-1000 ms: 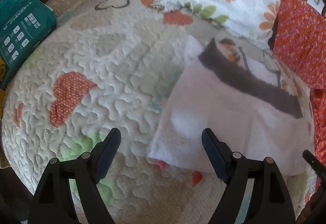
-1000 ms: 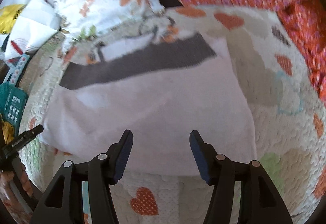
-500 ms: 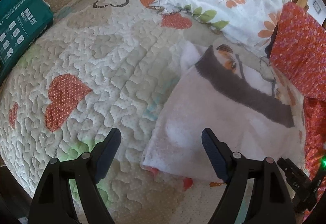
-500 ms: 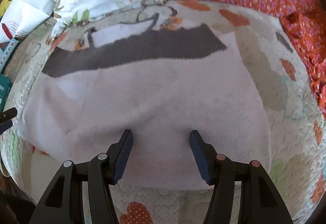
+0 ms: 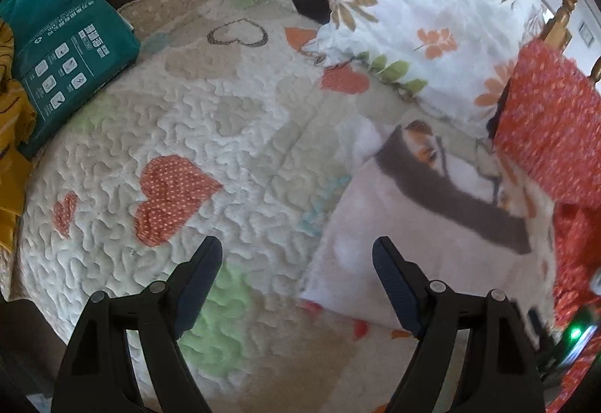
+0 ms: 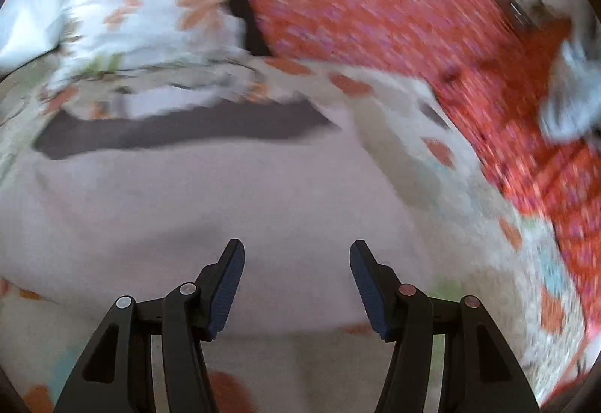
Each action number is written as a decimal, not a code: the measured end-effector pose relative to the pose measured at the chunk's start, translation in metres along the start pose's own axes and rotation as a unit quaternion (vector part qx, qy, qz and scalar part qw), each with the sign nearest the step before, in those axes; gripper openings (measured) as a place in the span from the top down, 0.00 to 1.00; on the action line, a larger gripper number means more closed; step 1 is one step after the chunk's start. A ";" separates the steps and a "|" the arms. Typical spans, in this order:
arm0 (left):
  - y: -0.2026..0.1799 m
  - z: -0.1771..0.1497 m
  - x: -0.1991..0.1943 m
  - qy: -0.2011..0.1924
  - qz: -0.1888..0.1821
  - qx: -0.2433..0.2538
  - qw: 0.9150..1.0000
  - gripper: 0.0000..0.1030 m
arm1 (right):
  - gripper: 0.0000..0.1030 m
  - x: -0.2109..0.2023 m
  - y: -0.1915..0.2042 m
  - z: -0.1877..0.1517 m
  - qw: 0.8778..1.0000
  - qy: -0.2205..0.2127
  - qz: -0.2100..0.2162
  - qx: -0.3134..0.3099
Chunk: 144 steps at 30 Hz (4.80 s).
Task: Fold small clothes
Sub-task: 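Move the right gripper to the edge of the folded pink sweater, then close the right gripper on the sweater edge, then lift the held edge and fold it over the other half with the right gripper, then lower the folded edge onto the sweater and open the right gripper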
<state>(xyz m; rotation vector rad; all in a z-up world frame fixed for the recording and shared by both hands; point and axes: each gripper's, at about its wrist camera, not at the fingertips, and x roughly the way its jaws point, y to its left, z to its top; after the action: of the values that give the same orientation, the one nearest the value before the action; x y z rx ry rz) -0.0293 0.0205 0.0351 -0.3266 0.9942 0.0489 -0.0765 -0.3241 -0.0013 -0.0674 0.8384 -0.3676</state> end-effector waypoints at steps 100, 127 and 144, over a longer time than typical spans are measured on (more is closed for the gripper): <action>-0.126 -0.009 0.065 0.084 -0.068 0.042 0.993 0.21 | 0.88 0.042 -0.121 0.035 0.959 0.069 0.195 0.195; -0.229 -0.069 0.107 0.116 -0.081 0.180 0.973 0.17 | 0.50 0.067 -0.137 0.101 0.964 0.046 0.227 0.134; -0.230 -0.074 0.100 0.119 -0.085 0.191 0.971 0.17 | 0.92 0.118 -0.142 0.122 0.979 0.085 0.116 0.145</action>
<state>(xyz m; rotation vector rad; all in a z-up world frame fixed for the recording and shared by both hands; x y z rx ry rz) 0.0088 -0.2306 -0.0283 -0.0615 1.1838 -0.3411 0.0442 -0.5078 0.0246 0.3354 0.9427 -0.2740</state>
